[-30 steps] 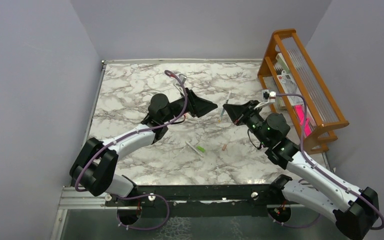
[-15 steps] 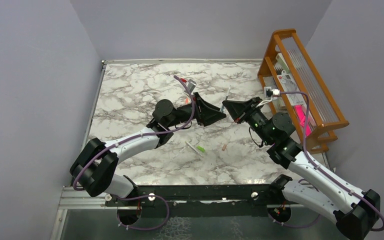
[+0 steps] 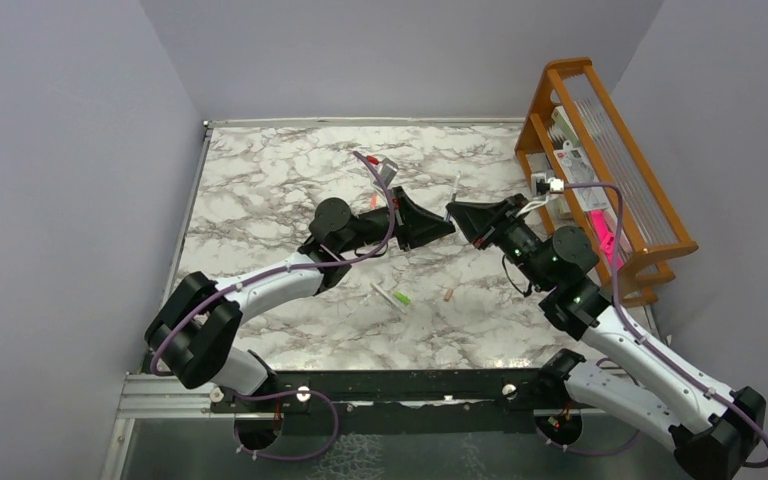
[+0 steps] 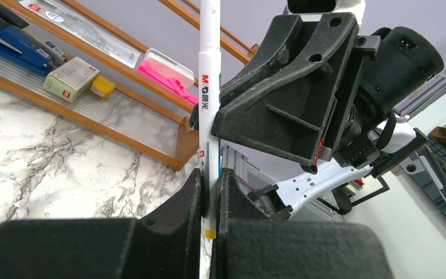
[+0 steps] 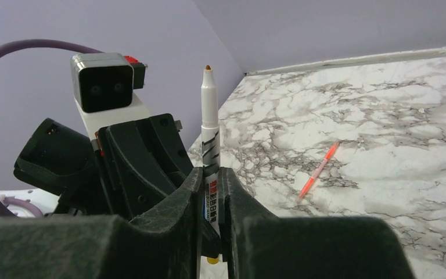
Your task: Insert the pens into the pen caps
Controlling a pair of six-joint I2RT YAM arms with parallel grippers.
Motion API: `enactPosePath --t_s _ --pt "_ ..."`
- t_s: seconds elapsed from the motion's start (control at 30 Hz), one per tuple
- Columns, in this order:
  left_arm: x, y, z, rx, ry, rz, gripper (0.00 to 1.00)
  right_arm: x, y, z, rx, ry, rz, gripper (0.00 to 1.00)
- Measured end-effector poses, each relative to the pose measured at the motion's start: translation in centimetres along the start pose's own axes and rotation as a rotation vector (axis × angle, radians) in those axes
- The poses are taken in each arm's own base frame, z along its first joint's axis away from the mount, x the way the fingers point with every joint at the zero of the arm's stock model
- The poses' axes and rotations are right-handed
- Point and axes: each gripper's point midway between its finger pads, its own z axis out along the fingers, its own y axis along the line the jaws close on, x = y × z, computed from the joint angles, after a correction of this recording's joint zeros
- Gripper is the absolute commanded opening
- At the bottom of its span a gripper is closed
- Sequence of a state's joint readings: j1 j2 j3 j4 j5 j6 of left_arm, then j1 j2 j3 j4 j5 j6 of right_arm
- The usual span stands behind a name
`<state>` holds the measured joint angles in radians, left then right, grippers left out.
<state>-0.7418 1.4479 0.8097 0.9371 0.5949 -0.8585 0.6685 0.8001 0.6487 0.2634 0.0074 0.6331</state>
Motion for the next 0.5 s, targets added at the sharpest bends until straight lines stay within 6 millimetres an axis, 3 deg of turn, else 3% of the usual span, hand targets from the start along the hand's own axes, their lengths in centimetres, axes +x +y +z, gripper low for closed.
enactPosePath --t_s 0.1,0.27,0.33,0.4,0.47,0.5 --pt "0.1 -0.2 0.1 0.014 0.009 0.013 0.00 -0.4 0.2 0.0 0.005 0.008 -0.013 0.31" --pt "0.2 -0.5 0.7 0.054 0.032 0.054 0.00 -1.5 0.8 0.2 0.003 0.004 -0.043 0.32" --pt "0.3 -0.6 0.7 0.063 0.037 0.063 0.00 -1.6 0.8 0.3 0.004 0.007 -0.052 0.22" --pt "0.5 -0.7 0.7 0.069 0.045 0.068 0.00 -1.4 0.6 0.4 0.009 0.012 -0.060 0.04" --pt "0.5 -0.7 0.7 0.073 0.049 0.073 0.04 -1.3 0.4 0.5 0.017 0.016 -0.071 0.01" --pt "0.5 -0.7 0.7 0.073 0.049 0.075 0.14 -1.2 0.3 0.5 0.019 0.016 -0.074 0.01"
